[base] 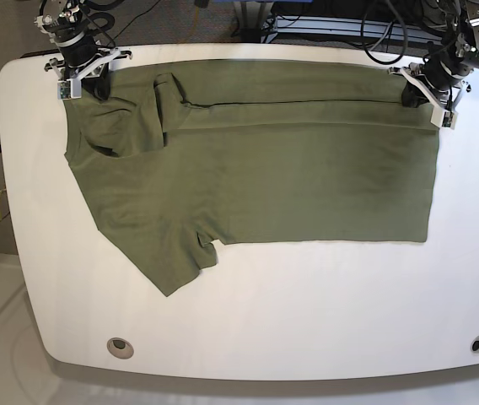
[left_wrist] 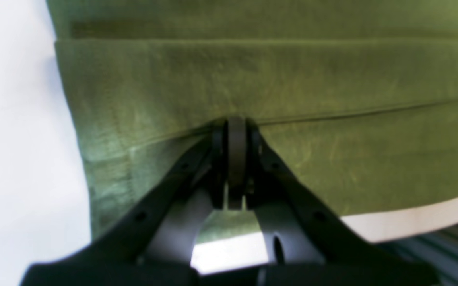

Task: Fold the T-shirt properly
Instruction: 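Release the shirt and raise both grippers away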

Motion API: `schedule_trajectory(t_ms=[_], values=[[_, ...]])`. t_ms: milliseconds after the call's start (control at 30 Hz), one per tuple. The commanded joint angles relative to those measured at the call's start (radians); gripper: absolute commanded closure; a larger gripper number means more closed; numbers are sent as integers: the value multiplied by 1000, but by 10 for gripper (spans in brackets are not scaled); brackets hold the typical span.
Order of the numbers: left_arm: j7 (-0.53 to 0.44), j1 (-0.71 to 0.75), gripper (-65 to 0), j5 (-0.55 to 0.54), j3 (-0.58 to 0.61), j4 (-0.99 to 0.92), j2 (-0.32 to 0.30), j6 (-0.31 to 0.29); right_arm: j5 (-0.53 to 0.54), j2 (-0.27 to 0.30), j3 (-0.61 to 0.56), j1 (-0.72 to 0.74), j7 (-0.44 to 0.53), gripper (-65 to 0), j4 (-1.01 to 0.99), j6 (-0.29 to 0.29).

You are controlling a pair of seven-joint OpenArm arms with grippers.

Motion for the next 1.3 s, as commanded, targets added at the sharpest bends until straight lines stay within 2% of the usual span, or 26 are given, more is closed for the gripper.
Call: schedule_trajectory(t_ms=[0,167,500,600,900,1033,1267], values=[[124,16,0,69,-15,36,1,31,-88,3,4,-8,-120,0,5,-23],[161,-7,0,69,-62,88,42,31,-88,5,4,2,-120,0,31,-23],[251,-73,0,66,-109,113,42,28,-85,3,10,12,-127,0,154,-23],[282,-108,0,46,-146,125,42,28,-66,5,16,52,-167,0,171,-23],[336,-191,0,-37,-218,174,39,31,52,58,30,104,-270,0,235,-31],[371,-235,0,-43,-249,180,38,31,67,71,30,129,-293,0,278,-33],[371,-288,0,-37,-295,176,38,32,60,71,30,226,-314,0,294,-33]])
